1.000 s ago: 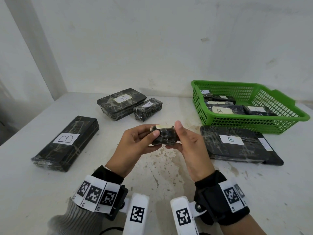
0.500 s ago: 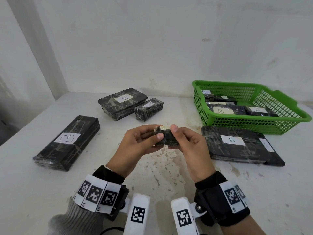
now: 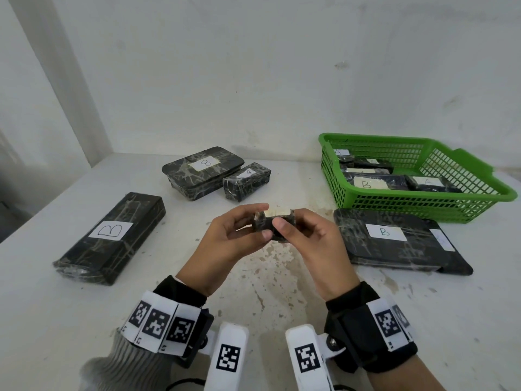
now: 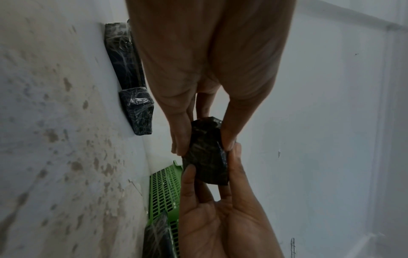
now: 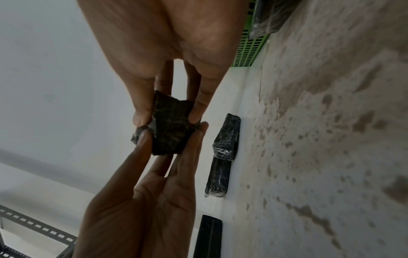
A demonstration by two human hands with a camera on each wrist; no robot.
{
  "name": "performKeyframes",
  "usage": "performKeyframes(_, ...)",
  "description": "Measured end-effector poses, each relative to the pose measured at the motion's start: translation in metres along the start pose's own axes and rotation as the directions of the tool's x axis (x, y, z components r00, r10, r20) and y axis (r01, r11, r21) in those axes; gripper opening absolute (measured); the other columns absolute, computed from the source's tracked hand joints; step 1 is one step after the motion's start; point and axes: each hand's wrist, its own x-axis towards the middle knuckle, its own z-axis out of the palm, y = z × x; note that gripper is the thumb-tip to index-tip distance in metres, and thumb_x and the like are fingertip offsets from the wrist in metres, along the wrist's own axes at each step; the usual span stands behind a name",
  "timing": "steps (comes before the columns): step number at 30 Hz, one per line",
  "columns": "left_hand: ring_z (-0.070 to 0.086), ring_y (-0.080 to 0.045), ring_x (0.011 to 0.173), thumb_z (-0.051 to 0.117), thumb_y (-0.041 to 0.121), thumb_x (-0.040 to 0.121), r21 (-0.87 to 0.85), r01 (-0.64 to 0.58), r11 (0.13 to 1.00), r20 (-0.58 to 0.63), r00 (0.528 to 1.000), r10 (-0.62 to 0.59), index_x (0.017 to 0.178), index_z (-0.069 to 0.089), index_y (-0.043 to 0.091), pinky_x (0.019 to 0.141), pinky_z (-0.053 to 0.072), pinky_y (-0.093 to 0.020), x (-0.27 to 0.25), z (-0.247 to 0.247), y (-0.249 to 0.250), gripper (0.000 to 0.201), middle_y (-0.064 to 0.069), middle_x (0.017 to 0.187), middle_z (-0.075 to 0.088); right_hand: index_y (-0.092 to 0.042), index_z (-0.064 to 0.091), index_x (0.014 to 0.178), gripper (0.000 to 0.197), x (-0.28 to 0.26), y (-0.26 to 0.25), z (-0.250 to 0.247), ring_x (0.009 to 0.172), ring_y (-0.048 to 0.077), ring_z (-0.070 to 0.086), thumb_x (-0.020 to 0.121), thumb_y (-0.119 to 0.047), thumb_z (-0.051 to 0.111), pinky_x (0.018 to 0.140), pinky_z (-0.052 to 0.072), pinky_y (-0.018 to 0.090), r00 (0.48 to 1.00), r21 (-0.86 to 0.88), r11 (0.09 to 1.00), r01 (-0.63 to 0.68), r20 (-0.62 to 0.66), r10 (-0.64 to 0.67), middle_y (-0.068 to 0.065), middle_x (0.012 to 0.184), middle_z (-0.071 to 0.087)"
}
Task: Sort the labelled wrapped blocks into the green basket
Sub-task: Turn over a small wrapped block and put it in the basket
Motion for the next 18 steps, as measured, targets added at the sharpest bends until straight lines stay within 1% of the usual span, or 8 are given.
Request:
performKeyframes(2, 0.065, -0.031, 0.114, 0.073, 0.009, 0.071, -0.022, 0.027, 0.999, 0.016, 1.0, -0.026, 0.133, 0.054, 0.014, 0.098, 0.053, -0.035, -0.0001, 0.0002, 0.0005, 0.064, -0.016, 0.124, 0.065, 0.001, 0.07, 0.095, 0.033, 0.0003, -0.0021, -0.0012, 0.087, 0.014, 0.069, 0.077, -0.026, 0.073, 0.079, 0.054, 0.025, 1.0, 0.01, 1.0, 0.006, 0.004, -0.006, 0.01, 0.089, 0.073)
performKeyframes(4, 0.065, -0.026, 0.115, 0.077, 0.021, 0.071, -0.072, 0.075, 0.995, 0.043, 0.997, -0.072, 0.136, 0.05, 0.018, 0.095, 0.054, -0.033, 0.0004, 0.0005, 0.003, 0.07, -0.012, 0.126, 0.065, 0.0, 0.07, 0.1, 0.034, 0.001, -0.0042, -0.0035, 0.094, 0.015, 0.069, 0.074, -0.021, 0.075, 0.082, 0.054, 0.025, 1.0, 0.046, 0.999, 0.007, -0.001, -0.007, 0.012, 0.1, 0.072)
performKeyframes(7, 0.068, -0.03, 0.109, 0.066, 0.036, 0.086, -0.083, 0.115, 0.99, 0.051, 0.993, -0.111, 0.133, 0.053, 0.016, 0.086, 0.058, -0.036, -0.0003, 0.0032, 0.0077, 0.053, -0.012, 0.12, 0.068, -0.008, 0.07, 0.103, 0.038, 0.0017, -0.0053, -0.0072, 0.106, 0.014, 0.067, 0.068, -0.017, 0.078, 0.087, 0.054, 0.029, 1.0, 0.046, 0.999, 0.005, 0.014, -0.006, 0.008, 0.112, 0.069)
performKeyframes(11, 0.072, -0.029, 0.088, 0.067, 0.024, 0.088, -0.051, 0.049, 0.997, -0.008, 0.999, -0.05, 0.126, 0.056, 0.009, 0.074, 0.059, -0.033, -0.001, 0.0044, 0.0066, 0.042, -0.017, 0.108, 0.071, -0.017, 0.067, 0.117, 0.049, 0.0007, -0.0065, -0.0067, 0.117, 0.014, 0.061, 0.072, -0.003, 0.082, 0.098, 0.052, 0.038, 0.994, 0.022, 0.999, -0.023, 0.104, 0.021, 0.002, 0.123, 0.064)
performKeyframes(12, 0.072, -0.03, 0.088, 0.07, 0.019, 0.087, -0.05, 0.031, 0.998, -0.013, 0.999, -0.032, 0.126, 0.056, 0.008, 0.075, 0.059, -0.034, -0.0006, 0.0034, 0.0057, 0.043, -0.02, 0.11, 0.07, -0.021, 0.065, 0.121, 0.053, 0.0007, -0.0061, -0.0061, 0.12, 0.013, 0.058, 0.073, -0.007, 0.083, 0.1, 0.051, 0.039, 0.993, 0.018, 0.999, -0.029, 0.114, 0.026, 0.001, 0.124, 0.064)
performKeyframes(15, 0.071, -0.037, 0.095, 0.072, 0.007, 0.081, -0.067, -0.003, 0.998, -0.027, 1.0, 0.001, 0.129, 0.054, 0.007, 0.078, 0.059, -0.037, 0.0003, 0.0003, 0.0043, 0.051, -0.02, 0.117, 0.067, -0.036, 0.059, 0.127, 0.058, 0.0017, -0.0042, -0.0051, 0.13, 0.011, 0.05, 0.073, -0.042, 0.078, 0.106, 0.045, 0.041, 0.996, 0.035, 0.997, -0.063, 0.063, 0.06, -0.005, 0.132, 0.06)
performKeyframes(17, 0.07, -0.04, 0.096, 0.071, -0.001, 0.078, -0.047, -0.017, 0.999, -0.015, 1.0, 0.016, 0.129, 0.054, 0.008, 0.079, 0.059, -0.038, 0.0003, 0.0004, 0.0042, 0.054, -0.016, 0.119, 0.067, -0.042, 0.058, 0.126, 0.057, 0.0032, -0.0037, -0.0064, 0.126, 0.016, 0.055, 0.074, -0.056, 0.074, 0.104, 0.048, 0.045, 0.993, 0.019, 0.993, -0.114, 0.025, 0.114, -0.002, 0.132, 0.06)
performKeyframes(18, 0.07, -0.04, 0.096, 0.071, -0.006, 0.079, -0.023, -0.024, 0.999, -0.012, 1.0, 0.023, 0.129, 0.053, 0.01, 0.078, 0.059, -0.037, 0.0002, 0.0004, 0.004, 0.055, -0.014, 0.12, 0.066, -0.04, 0.058, 0.126, 0.054, 0.0035, -0.0038, -0.0072, 0.121, 0.019, 0.06, 0.076, -0.055, 0.074, 0.1, 0.051, 0.045, 0.991, 0.006, 0.992, -0.129, 0.023, 0.129, 0.002, 0.128, 0.062)
